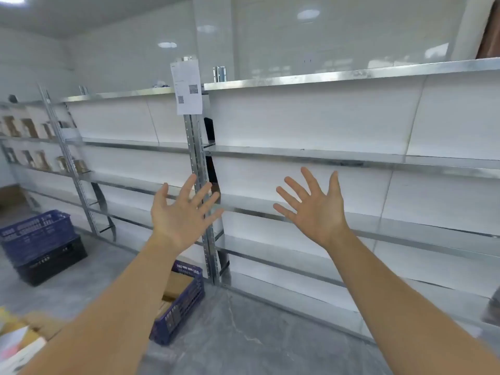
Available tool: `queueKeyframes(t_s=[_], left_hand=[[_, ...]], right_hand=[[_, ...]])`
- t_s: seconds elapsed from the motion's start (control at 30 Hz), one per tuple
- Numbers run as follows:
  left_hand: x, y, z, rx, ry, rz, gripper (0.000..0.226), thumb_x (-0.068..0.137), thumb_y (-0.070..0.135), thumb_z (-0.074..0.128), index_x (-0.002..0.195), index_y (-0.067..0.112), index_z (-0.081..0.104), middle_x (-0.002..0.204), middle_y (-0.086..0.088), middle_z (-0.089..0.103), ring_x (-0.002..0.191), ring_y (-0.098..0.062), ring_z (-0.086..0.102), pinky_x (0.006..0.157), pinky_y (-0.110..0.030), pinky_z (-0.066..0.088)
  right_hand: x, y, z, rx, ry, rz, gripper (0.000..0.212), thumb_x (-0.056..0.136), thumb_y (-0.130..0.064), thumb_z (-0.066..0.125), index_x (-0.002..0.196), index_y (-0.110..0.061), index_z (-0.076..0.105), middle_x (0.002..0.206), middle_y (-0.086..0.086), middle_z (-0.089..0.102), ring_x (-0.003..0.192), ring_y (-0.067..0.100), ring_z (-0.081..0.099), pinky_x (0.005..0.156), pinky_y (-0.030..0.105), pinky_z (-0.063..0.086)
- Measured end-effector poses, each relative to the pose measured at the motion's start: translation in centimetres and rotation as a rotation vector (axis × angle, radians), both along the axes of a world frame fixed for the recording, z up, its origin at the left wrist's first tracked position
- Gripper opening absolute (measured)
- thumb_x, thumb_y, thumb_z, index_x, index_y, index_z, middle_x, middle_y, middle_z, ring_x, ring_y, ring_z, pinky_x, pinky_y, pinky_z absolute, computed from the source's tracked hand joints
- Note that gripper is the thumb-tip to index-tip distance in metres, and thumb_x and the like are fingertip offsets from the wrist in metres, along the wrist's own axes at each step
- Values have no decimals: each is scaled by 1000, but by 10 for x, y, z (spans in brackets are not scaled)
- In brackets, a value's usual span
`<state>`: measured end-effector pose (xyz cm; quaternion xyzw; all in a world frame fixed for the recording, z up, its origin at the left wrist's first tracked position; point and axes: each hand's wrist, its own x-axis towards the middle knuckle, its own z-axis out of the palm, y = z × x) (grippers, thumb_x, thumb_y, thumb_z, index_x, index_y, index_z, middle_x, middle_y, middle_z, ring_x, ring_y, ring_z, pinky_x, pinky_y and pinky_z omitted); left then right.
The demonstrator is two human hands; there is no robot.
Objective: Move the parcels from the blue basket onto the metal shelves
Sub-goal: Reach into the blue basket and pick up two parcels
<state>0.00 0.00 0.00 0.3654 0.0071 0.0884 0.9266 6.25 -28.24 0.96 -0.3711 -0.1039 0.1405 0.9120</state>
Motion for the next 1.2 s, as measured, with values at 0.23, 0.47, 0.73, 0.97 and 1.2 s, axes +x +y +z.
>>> queueKeyframes(t_s=[0.23,0.47,0.73,0.97,1.2], left_hand=[[31,77,-45,-49,72,115,63,97,63,43,143,26,64,146,-15,64,137,-39,58,116,-63,40],[87,171,-88,-62,151,155,63,97,66,42,141,28,66,145,-12,67,138,-37,57,111,-59,45],[146,252,-116,-76,199,182,64,98,66,41,145,27,62,149,-13,63,137,-37,56,116,-59,40],[201,298,-137,-76,239,283,64,99,65,38,143,25,63,149,-14,62,141,-38,51,121,-60,33],[280,324,-158,-77,281,420,65,99,65,37,144,25,62,149,-14,61,138,-38,54,120,-60,35]], right_hand=[[50,79,-29,-79,63,22,74,98,-77,35,152,-30,55,152,11,61,139,37,56,120,62,39],[127,187,-57,-168,105,84,74,98,-76,36,152,-29,55,150,11,62,138,36,58,119,61,40],[207,295,-92,-193,144,211,77,99,-76,31,156,-29,50,154,12,60,140,35,57,119,60,40],[285,364,-125,-197,158,337,77,99,-76,28,158,-30,47,154,13,58,143,36,52,122,61,35],[393,411,-146,-226,162,464,76,99,-77,29,155,-30,49,156,14,57,140,35,54,118,59,40]])
